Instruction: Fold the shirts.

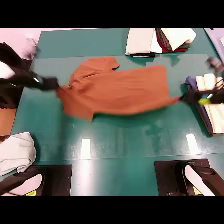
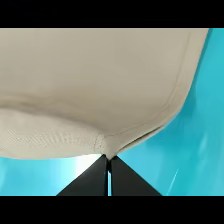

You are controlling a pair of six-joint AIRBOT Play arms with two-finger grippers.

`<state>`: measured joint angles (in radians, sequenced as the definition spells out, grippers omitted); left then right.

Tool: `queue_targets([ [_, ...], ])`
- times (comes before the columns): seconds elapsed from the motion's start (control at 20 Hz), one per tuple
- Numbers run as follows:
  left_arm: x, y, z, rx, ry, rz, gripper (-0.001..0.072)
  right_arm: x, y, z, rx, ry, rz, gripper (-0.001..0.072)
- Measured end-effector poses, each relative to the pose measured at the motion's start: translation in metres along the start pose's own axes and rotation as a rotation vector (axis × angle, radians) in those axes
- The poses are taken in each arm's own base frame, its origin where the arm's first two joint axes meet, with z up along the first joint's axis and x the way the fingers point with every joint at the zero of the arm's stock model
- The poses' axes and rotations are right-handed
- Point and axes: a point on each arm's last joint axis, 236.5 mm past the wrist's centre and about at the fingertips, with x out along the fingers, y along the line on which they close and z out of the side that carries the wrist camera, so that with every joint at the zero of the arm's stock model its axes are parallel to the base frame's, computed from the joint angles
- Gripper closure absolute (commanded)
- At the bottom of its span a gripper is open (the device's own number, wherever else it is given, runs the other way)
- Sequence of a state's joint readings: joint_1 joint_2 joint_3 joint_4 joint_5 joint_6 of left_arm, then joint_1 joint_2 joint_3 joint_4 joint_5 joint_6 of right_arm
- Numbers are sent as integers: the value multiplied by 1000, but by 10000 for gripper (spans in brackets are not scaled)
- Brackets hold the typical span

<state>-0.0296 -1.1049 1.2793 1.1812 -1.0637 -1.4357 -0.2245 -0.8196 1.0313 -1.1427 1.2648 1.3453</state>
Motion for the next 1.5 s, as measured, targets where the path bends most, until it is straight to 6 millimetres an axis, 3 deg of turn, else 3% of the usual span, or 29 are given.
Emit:
queue_targets([
  [0.1, -92, -32, 72, 89, -294, 0, 683, -54, 18, 59, -77, -187, -19, 693],
  [0.2, -195, -67, 118, 169, -571, -2, 683, -120, 40, 109, -154, -387, -40, 693],
  [0.3, -298, -101, 136, 237, -813, -12, 683, -189, 65, 142, -226, -574, -60, 693],
  [0.4, -386, -128, 133, 293, -1009, -15, 683, -252, 87, 159, -290, -733, -93, 694],
  [0.55, -468, -154, 117, 345, -1189, -20, 684, -323, 103, 163, -352, -894, -168, 695],
  [0.6, -483, -156, 114, 353, -1221, -9, 684, -338, 105, 162, -359, -923, -189, 694],
  [0.7, -492, -151, 113, 343, -1238, 22, 684, -355, 105, 160, -361, -953, -223, 694],
  [0.75, -487, -145, 116, 330, -1219, 41, 683, -357, 104, 160, -359, -953, -233, 694],
  [0.85, -453, -127, 128, 293, -1127, 81, 683, -347, 97, 163, -345, -915, -244, 694],
  [0.95, -395, -103, 142, 246, -985, 108, 682, -319, 82, 171, -322, -825, -246, 694],
  [1.0, -356, -89, 148, 219, -895, 117, 682, -300, 74, 175, -309, -768, -244, 694],
  [1.1, -269, -61, 150, 163, -691, 124, 682, -246, 50, 181, -269, -621, -233, 694],
  [1.2, -183, -35, 141, 109, -496, 118, 682, -175, 21, 181, -220, -442, -215, 694],
  [1.35, -60, 6, 107, 28, -214, 122, 682, -63, -13, 160, -155, -169, -172, 694],
  [1.5, 40, 38, 65, -46, 9, 115, 682, 44, -39, 127, -104, 64, -134, 694],
])
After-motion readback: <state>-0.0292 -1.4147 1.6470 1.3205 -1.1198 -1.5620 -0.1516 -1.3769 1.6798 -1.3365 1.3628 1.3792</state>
